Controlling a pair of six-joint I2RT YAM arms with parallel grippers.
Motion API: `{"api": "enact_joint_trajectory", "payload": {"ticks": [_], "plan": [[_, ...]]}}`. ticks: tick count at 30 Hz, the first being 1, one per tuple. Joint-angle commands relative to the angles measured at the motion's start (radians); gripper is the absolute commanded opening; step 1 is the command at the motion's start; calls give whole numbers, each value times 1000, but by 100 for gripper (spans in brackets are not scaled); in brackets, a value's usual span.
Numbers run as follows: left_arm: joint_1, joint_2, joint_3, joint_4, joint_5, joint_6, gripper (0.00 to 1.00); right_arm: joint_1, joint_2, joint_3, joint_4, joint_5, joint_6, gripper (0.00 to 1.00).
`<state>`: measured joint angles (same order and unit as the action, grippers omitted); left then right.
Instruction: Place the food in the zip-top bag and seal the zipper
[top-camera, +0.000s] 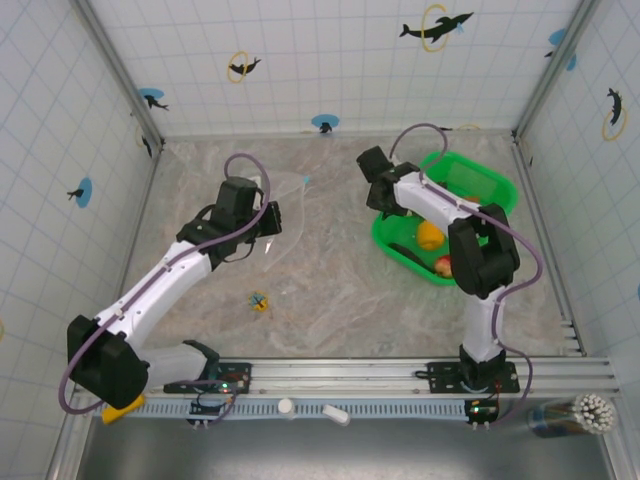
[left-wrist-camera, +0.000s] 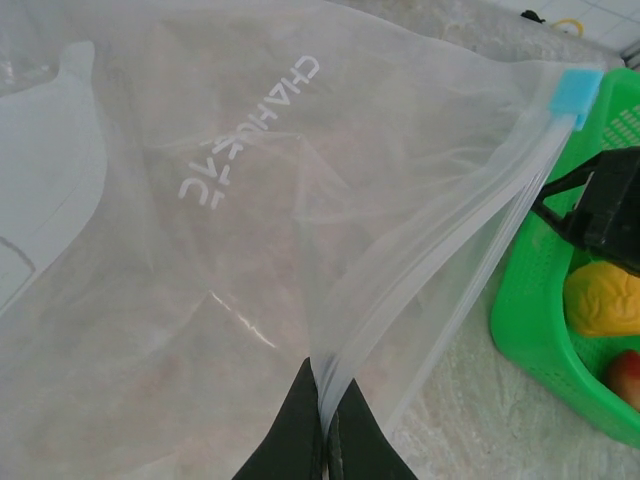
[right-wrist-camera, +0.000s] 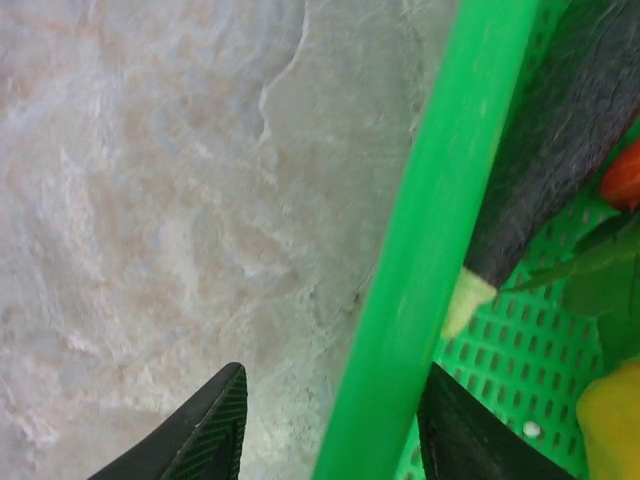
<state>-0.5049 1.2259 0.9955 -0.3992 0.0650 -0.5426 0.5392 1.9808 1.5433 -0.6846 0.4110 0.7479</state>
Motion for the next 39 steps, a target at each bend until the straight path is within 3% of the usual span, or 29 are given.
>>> {"api": "enact_joint_trajectory", "payload": {"ticks": [1,4,11,15,27,37,39], "plan": [[-4,-21,-22,39,54,-34,0,13,-67,-85,13,22,-30,37],[-4,-10,-46,54,111,-41,0,31,-120,-157,52,17,-41,27],[4,2,-67,94,235,-80,0,125,-203,-234,41,73,-81,28],[11,-15,-95,115,256,-135,0,188,-286,-332,62,79,-24,30],[13,-68,-91,36,250,-326,0,321,-507,-613,183,-11,283,28],[14,-103,-69,-16,227,-328,0,411,-574,-647,180,-65,334,33],[11,-106,-53,-24,213,-313,0,455,-582,-617,121,16,298,36]]}}
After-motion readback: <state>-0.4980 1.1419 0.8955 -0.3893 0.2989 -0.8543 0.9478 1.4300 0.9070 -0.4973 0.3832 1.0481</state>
